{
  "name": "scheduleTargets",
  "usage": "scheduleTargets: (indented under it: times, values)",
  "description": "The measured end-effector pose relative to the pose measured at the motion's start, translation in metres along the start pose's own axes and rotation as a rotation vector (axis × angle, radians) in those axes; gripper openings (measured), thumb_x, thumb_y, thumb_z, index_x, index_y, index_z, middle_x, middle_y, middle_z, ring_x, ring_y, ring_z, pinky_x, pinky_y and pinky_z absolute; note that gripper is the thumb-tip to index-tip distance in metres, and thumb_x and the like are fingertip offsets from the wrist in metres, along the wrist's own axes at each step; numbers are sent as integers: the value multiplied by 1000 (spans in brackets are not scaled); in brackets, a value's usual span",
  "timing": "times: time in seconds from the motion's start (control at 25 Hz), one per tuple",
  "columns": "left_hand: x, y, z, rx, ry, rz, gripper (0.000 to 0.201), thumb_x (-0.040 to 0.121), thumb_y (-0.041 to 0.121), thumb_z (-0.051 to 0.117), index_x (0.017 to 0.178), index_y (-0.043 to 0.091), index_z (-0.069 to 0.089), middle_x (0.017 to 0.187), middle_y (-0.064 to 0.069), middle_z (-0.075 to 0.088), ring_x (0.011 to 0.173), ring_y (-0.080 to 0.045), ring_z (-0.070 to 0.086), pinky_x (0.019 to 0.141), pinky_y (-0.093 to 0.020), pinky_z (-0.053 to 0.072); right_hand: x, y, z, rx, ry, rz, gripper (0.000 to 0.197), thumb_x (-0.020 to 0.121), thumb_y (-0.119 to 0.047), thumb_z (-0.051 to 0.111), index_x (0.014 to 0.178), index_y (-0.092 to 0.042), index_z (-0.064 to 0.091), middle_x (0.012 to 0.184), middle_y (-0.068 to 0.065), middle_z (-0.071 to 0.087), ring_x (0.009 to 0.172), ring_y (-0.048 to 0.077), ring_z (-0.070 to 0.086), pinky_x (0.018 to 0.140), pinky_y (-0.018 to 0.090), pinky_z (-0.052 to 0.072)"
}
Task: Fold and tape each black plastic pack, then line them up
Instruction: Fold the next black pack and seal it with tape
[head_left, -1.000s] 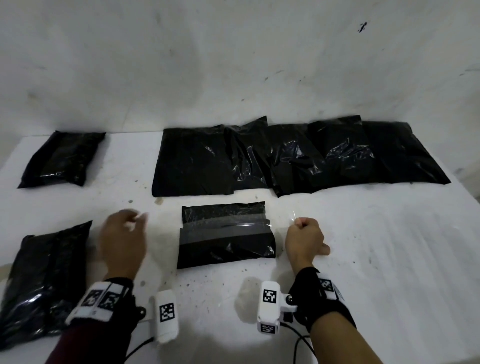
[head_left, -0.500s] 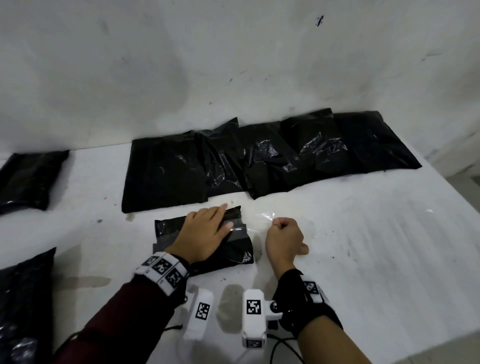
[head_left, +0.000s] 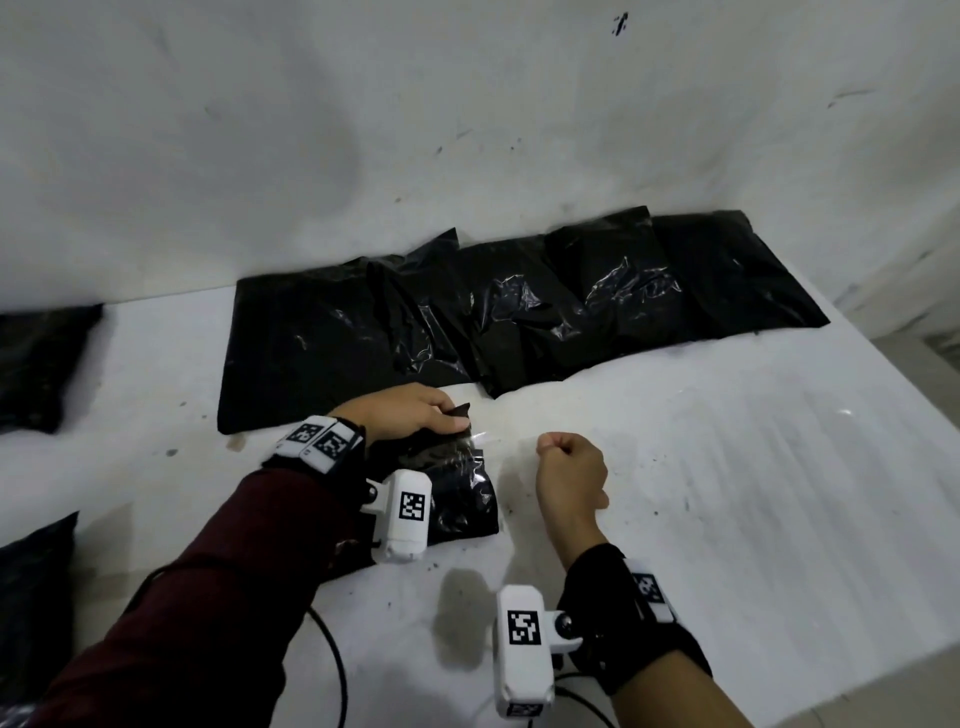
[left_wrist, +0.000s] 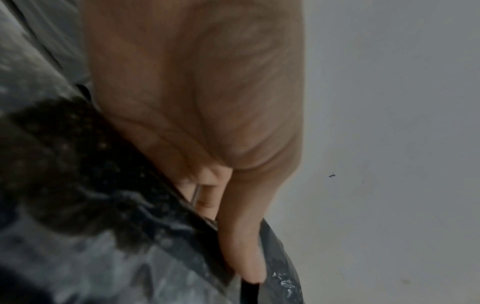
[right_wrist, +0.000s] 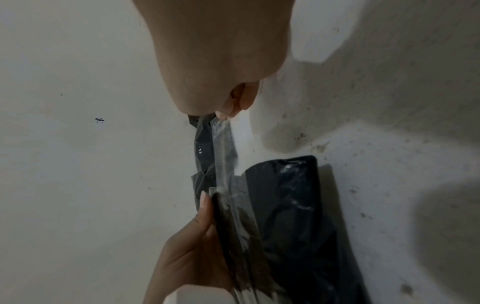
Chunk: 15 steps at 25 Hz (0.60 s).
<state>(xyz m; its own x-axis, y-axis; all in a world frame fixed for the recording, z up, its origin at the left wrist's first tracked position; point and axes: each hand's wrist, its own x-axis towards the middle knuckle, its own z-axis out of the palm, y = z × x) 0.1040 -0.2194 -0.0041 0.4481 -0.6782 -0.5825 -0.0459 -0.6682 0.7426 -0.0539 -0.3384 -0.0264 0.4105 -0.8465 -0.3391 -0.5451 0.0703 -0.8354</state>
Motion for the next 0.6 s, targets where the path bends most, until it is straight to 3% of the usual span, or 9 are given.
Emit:
scheduleTargets:
  times: [0.12,0.24,0.36,0.44,0.52,0.6]
  values:
    - [-7,-1,-1,-74,-81,41,34,74,28,75,99,5,67,93,-17,69,86,-24,64,89,-38,49,0,1,-3,57,-33,22,16,88,-12,53,74,-16,61,70,-3,59,79,19,54,85,34,23]
    - [-14,-2,2,-133,-131,112,40,71,18,75,104,-1,65,103,-25,66,90,-28,64,91,-40,49,0,1,-9,134,-105,-18,23,83,-5,55,62,-16,58,59,-4,54,66,15,49,87,39,40]
    - [-23,-2,-1,-211,-151,186,33,67,15,70,98,4,68,90,-12,70,82,-19,66,80,-28,54,-6,-5,-14,219,-230,-57,26,83,3,52,61,-10,57,62,1,50,62,13,44,62,23,40]
    - [-32,-2,-4,-263,-168,240,40,65,18,76,101,4,67,87,-6,72,80,-16,68,75,-24,53,-10,-7,-12,277,-304,-47,26,84,4,52,62,-10,59,65,1,53,64,13,46,60,20,39]
    - [-41,-3,-7,-292,-158,293,67,53,32,86,107,1,64,90,-7,73,82,-16,68,75,-24,53,-16,-8,-6,315,-359,-6,26,85,1,54,63,-10,60,65,0,55,64,12,49,60,19,38]
    - [-48,-7,-9,-338,-145,324,77,45,39,89,107,3,63,90,-8,72,82,-18,69,73,-25,54,-20,-5,4,330,-413,39,24,86,-1,54,63,-8,56,62,1,51,60,12,47,56,19,37]
